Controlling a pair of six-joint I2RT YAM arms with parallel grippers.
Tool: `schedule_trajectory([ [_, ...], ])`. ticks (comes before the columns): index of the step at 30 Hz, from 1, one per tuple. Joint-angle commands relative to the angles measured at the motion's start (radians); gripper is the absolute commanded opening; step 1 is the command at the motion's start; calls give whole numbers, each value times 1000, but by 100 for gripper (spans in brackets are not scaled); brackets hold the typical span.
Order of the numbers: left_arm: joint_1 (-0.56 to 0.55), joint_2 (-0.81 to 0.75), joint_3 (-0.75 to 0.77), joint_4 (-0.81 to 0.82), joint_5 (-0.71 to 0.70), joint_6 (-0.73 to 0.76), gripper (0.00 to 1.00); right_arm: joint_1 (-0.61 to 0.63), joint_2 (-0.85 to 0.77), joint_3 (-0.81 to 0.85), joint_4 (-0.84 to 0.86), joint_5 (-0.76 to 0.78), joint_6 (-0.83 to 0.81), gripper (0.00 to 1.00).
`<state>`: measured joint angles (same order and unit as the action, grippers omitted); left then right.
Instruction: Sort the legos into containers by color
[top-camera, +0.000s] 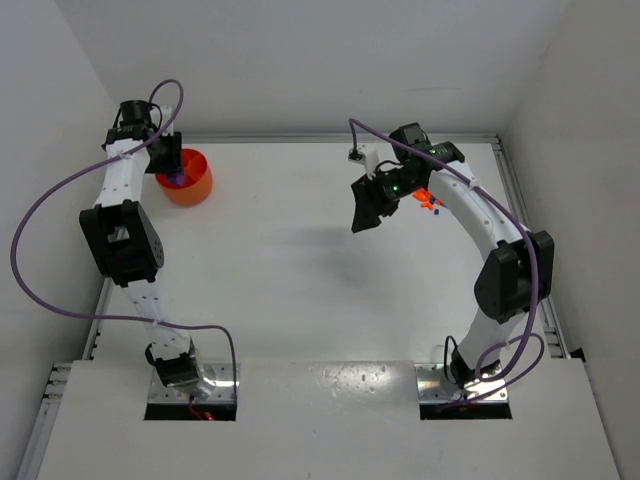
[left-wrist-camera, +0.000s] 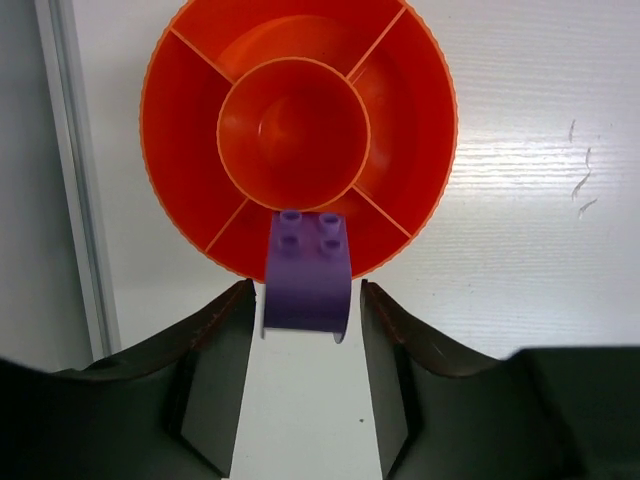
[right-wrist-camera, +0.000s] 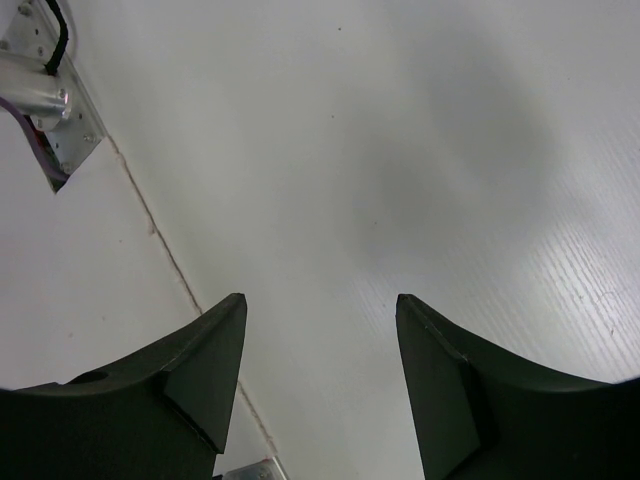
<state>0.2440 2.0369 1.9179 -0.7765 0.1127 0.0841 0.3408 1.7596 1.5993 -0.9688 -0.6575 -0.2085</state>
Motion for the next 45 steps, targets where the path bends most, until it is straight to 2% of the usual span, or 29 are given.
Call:
schedule_trajectory([
  [1, 12, -12, 41, 26, 19, -20, 53, -5, -12, 30, 19, -10, 6, 62],
  [4, 12, -21, 41, 26, 19, -20, 57, -5, -21, 21, 19, -10, 6, 62],
  [9, 21, -33, 41, 26, 28, -29, 58, -5, -22, 11, 19, -10, 6, 62],
  [13, 32, -89, 17, 48, 128, -15, 58, -5, -41, -1, 28, 2, 6, 62],
  [14, 32, -133, 4, 48, 198, 3, 58, -5, -55, -16, 42, 13, 6, 62],
  [16, 32, -179, -49, 101, 199, -6, 57, -5, -71, -31, 55, 24, 15, 62],
  [20, 32, -195, -60, 89, 58, -33, 49, -5, -90, -53, 55, 24, 15, 62],
  [26, 32, -219, -181, 117, -19, -69, 49, -5, -91, -53, 55, 24, 15, 62],
  [27, 32, -219, -194, 135, -19, -69, 49, -5, -91, -44, 55, 24, 15, 62],
  [31, 32, -228, -223, 158, 2, -98, 59, -5, -80, -35, 55, 24, 15, 62],
  [45, 32, -112, -172, 178, -18, -127, 59, -5, -61, -25, 45, 15, 15, 62],
])
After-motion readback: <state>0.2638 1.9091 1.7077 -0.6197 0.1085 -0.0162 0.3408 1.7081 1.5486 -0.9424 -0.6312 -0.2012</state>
